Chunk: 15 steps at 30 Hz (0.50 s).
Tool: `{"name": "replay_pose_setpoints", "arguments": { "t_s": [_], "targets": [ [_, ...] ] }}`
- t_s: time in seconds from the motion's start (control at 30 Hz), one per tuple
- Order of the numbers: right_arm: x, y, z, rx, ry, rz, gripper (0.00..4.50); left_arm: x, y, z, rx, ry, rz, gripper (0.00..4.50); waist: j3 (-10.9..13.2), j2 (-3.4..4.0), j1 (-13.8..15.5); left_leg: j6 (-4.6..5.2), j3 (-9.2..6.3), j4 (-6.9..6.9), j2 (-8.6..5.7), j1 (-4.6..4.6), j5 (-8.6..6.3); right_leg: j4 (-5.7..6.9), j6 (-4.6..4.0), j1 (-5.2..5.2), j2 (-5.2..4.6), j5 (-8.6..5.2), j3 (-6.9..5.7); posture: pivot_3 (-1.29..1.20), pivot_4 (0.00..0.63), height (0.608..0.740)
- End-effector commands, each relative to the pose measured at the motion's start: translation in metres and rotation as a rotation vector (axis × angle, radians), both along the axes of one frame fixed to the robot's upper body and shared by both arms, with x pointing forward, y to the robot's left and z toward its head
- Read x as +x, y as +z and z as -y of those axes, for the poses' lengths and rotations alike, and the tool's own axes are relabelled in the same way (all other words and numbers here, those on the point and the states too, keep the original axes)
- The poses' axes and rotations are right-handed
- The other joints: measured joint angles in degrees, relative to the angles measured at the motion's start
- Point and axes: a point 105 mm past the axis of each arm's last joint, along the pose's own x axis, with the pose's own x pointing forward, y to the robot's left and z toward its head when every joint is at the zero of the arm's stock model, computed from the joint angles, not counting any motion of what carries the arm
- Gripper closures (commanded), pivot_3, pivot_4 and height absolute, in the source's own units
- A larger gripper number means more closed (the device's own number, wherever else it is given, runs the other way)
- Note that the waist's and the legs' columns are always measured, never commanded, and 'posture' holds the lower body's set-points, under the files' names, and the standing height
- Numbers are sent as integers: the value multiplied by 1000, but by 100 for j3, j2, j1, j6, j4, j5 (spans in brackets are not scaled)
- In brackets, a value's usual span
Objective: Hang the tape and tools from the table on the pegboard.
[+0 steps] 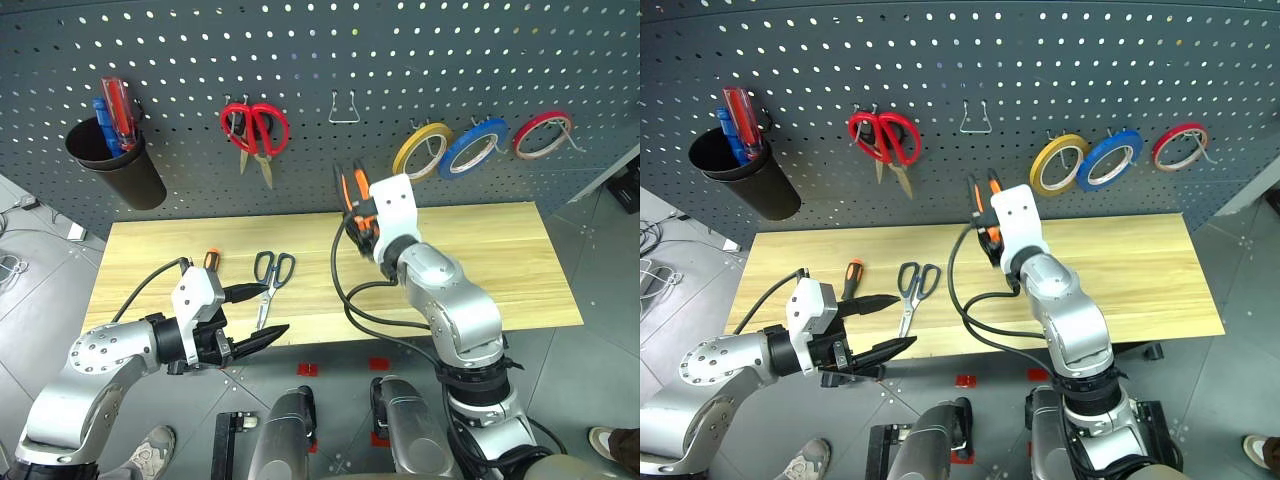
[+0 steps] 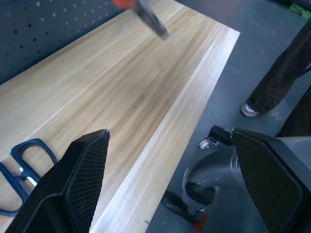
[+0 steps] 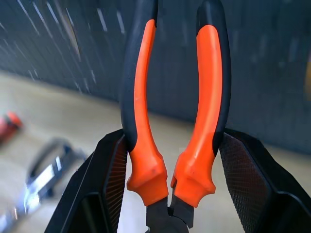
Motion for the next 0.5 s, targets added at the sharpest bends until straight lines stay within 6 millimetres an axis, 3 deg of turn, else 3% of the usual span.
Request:
{"name": "replay_pose_setpoints", "arguments": {
  "t_s": [0.03,0.27,0.5],
  "targets": [
    [-20,61,-18,98,119,284,1929,3,22,3,-42,9,89,276,0,0,-10,-4,0,-2,0,0,3,4,0,-3,1,0,-1,-235,301,740],
    [-11,127,-36,203,116,542,1929,22,47,-1,-111,98,188,276,0,-1,-60,-8,5,0,2,5,18,35,-1,-10,2,0,2,-230,303,740],
    [14,154,-52,240,73,652,1929,44,61,2,-123,177,267,276,0,-2,-41,-29,11,0,1,1,35,29,-3,-8,0,0,3,-208,307,740]
  ]
}}
